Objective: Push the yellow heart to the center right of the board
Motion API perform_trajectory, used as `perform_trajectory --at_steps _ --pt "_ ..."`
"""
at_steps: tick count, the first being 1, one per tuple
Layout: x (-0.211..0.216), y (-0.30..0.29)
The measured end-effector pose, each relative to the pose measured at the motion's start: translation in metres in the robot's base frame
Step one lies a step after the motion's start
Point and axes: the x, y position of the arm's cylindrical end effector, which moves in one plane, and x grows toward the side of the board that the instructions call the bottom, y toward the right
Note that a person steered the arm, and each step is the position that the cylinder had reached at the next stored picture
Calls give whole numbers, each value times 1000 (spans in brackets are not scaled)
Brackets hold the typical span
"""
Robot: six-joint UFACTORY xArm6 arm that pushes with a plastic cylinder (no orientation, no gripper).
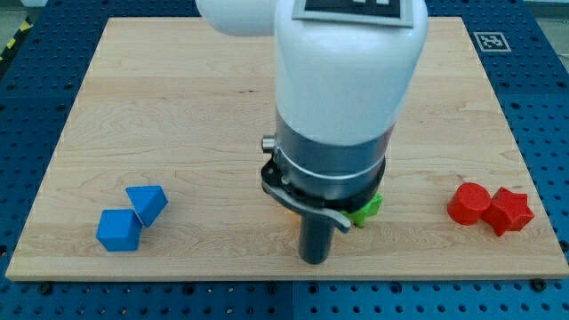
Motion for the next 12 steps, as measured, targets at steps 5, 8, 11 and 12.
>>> perform_trajectory --at_steps 5,8,11,12 --pt "-90 -44" --pt "-160 -45" --pt "-190 20" --pt "-220 15"
